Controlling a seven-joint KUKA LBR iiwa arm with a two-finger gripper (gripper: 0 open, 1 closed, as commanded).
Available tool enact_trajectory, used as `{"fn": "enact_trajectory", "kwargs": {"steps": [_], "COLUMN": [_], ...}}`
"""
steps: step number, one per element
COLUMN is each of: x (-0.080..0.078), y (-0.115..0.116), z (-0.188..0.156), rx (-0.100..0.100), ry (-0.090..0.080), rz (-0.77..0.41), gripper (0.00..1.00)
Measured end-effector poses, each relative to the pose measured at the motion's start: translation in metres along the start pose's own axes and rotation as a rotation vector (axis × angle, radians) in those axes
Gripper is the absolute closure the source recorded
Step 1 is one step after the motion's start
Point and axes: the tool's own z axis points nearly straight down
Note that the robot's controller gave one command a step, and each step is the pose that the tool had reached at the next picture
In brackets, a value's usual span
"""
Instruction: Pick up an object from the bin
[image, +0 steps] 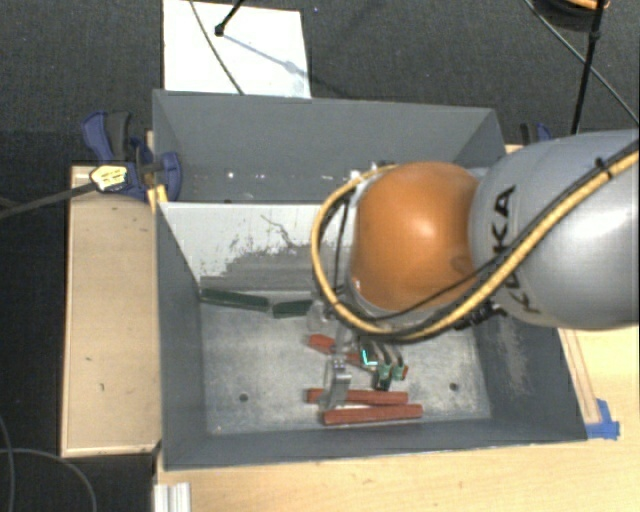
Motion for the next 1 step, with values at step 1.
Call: {"fn": "enact_trajectory", "kwargs": {"steps": [1], "x": [-0.0036], "y": [-0.0674], "z": [0.1489], "rx": [0.0], "ry": [-0.015], "rz": [-0.35], "gripper": [0.0]}}
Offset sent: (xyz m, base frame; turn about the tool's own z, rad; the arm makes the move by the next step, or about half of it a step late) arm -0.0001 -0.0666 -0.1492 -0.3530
